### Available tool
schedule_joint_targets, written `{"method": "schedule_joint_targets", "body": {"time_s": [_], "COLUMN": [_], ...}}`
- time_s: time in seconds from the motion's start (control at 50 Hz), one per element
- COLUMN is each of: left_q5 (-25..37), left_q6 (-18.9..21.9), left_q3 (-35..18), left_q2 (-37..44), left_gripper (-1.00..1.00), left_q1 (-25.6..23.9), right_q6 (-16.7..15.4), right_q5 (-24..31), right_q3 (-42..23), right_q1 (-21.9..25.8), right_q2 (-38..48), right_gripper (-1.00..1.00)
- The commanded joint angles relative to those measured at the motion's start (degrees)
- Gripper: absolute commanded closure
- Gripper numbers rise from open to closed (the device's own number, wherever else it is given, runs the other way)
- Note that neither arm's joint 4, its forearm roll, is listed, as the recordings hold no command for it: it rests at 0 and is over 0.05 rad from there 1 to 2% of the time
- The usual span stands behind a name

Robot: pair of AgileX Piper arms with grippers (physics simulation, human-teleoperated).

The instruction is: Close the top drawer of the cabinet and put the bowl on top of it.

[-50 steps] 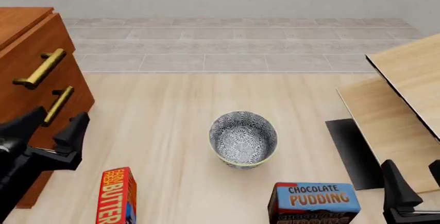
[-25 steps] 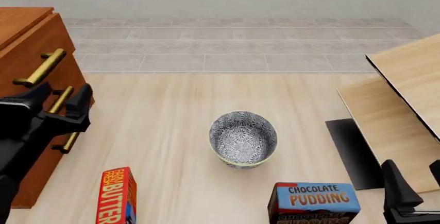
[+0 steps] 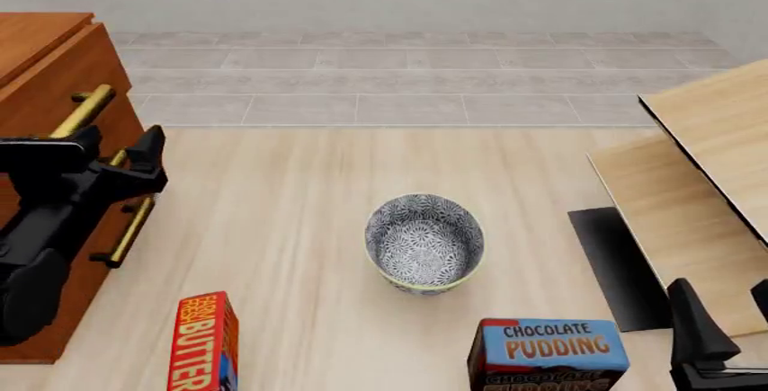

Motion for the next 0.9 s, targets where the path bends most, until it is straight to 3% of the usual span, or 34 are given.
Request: {"method": "schedule_joint_targets", "body": {"time_s": [0.02,0.32,0.58,0.9], "left_q5": [-2.4,-6.3,-7.3,-5.0], "left_q6": [0.2,2.0,2.4,1.5], "left_q3": [-3.0,-3.7,-2.7,-1.4], "left_q2": [6.5,11.0,9.6,5.1], "left_gripper": [-1.0,-1.0,-1.0,-1.0], "left_q1": [3.5,8.6,12.5,11.0], "right_q6": [0.1,0.3,0.3,0.0], "right_q5": [0.0,-0.1,0.0,0.0], "right_q3": [-0.1,0.0,-0.2,0.0], "right_q1": [-0.2,-0.5,-0.6,-0.4], "right_q2": [0.0,0.0,0.0,0.0], "right_gripper": [-1.0,-1.0,-1.0,-1.0]}}
